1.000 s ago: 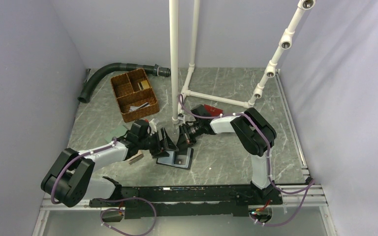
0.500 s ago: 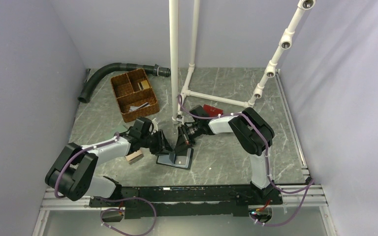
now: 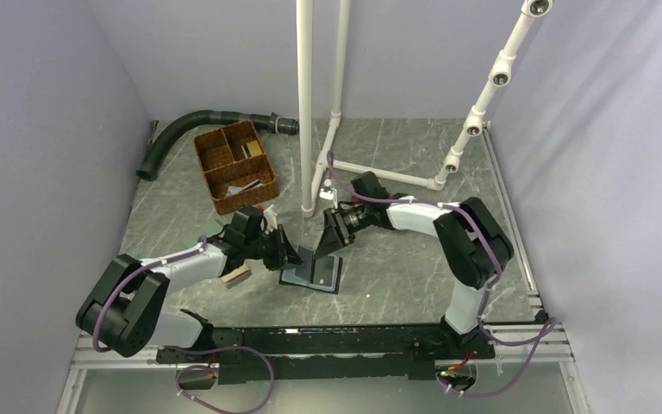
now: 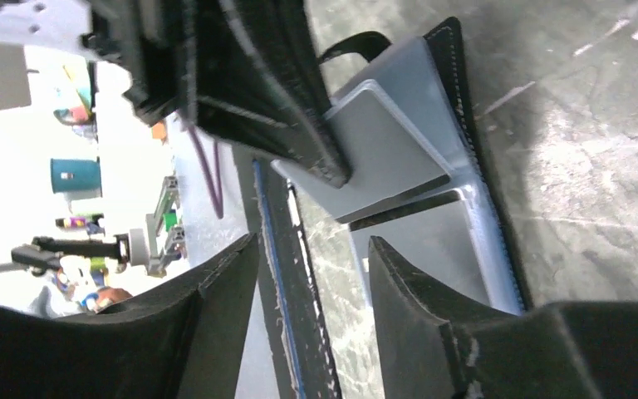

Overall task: Take the credit cards out of the card holder
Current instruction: Remove the credit card from the card holder, then place the credit card in the storage box.

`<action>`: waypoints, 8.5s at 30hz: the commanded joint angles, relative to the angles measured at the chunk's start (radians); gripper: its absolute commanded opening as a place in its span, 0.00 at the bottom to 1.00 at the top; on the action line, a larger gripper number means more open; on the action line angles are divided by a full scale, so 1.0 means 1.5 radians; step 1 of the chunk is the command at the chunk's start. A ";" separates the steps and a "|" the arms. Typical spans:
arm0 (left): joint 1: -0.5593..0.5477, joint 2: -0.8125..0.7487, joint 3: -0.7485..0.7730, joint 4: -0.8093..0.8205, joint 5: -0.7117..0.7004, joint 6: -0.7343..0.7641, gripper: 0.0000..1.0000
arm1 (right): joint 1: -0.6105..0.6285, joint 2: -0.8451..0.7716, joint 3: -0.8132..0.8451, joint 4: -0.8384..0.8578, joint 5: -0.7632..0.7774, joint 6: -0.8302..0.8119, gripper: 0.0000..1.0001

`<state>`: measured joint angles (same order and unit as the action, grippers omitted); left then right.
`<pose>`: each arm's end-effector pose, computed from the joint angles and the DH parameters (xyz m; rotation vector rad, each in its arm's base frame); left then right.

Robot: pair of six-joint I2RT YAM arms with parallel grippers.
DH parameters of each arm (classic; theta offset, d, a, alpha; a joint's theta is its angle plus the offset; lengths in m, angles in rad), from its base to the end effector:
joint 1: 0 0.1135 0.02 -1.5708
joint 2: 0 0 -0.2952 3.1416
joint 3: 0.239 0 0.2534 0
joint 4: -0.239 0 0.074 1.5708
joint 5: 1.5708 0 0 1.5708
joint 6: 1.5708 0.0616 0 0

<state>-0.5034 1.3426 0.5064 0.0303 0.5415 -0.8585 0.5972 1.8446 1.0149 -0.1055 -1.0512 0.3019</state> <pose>0.2042 -0.1487 0.1671 -0.1740 2.6179 -1.2226 0.2779 0.2536 0.1724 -0.8474 2.4251 1.6789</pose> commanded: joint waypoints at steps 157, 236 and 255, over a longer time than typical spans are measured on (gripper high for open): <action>0.064 -0.162 -0.106 0.305 0.065 -0.104 0.77 | -0.146 -0.106 -0.097 -0.067 -0.225 -0.222 0.00; 0.404 0.011 0.499 -0.299 -0.098 0.410 0.00 | -0.194 -0.052 0.306 -0.690 0.063 -0.916 0.64; 0.498 0.316 0.623 -0.053 -0.069 0.206 0.00 | -0.177 -0.085 0.271 -0.638 0.067 -0.848 0.64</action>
<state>0.2440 1.7599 1.3380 -0.1539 0.3969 -0.4641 0.3290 1.7737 1.4460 -1.1065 -0.9424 -0.9962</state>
